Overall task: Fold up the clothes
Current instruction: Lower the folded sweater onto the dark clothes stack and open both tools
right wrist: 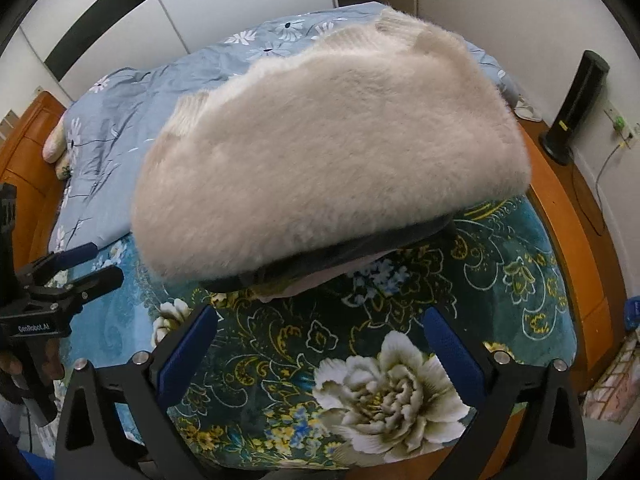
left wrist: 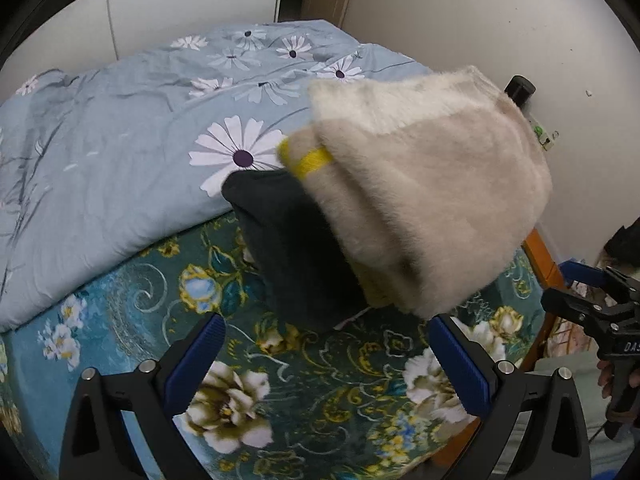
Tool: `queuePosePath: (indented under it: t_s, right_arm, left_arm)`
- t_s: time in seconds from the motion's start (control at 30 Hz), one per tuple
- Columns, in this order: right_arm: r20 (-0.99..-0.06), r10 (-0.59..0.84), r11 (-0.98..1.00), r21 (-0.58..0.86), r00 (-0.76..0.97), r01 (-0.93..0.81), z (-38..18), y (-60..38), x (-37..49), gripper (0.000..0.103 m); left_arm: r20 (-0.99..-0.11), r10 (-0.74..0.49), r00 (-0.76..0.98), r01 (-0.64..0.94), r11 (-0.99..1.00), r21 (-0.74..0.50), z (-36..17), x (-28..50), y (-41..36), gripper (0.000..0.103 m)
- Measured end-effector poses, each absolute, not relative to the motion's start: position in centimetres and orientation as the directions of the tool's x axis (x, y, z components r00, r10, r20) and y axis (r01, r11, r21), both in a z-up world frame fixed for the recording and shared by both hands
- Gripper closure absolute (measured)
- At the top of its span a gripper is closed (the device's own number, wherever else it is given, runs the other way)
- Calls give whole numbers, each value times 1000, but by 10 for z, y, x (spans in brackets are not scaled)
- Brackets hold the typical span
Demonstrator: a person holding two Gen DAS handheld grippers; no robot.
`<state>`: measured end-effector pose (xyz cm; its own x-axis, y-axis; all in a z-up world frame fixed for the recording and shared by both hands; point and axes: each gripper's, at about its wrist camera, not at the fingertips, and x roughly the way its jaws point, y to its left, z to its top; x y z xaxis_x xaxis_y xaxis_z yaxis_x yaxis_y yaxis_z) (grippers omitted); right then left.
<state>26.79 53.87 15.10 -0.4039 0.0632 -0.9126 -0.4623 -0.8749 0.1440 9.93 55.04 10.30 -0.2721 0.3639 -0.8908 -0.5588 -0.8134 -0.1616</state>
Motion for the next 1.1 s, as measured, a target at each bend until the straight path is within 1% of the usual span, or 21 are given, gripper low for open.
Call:
queuePosePath:
  t_s: [0.4, 0.6, 0.77, 1.1]
  right_arm:
    - [-911, 176, -818, 75, -372, -571, 144, 500, 267, 0]
    - [-915, 218, -803, 29, -339, -595, 146, 489, 262, 0]
    - [-917, 241, -804, -4, -319, -595, 149, 482, 253, 0]
    - [-919, 254, -820, -40, -301, -571, 152, 473, 247, 0]
  left_arm:
    - [-887, 376, -269, -659, -743, -115, 89, 90, 549, 0]
    - [-881, 400, -254, -699, -705, -119, 85, 85, 551, 0]
    - [-868, 425, -256, -726, -678, -118, 85, 83, 554, 0]
    - [-867, 434, -244, -733, -668, -129, 84, 85, 554, 0]
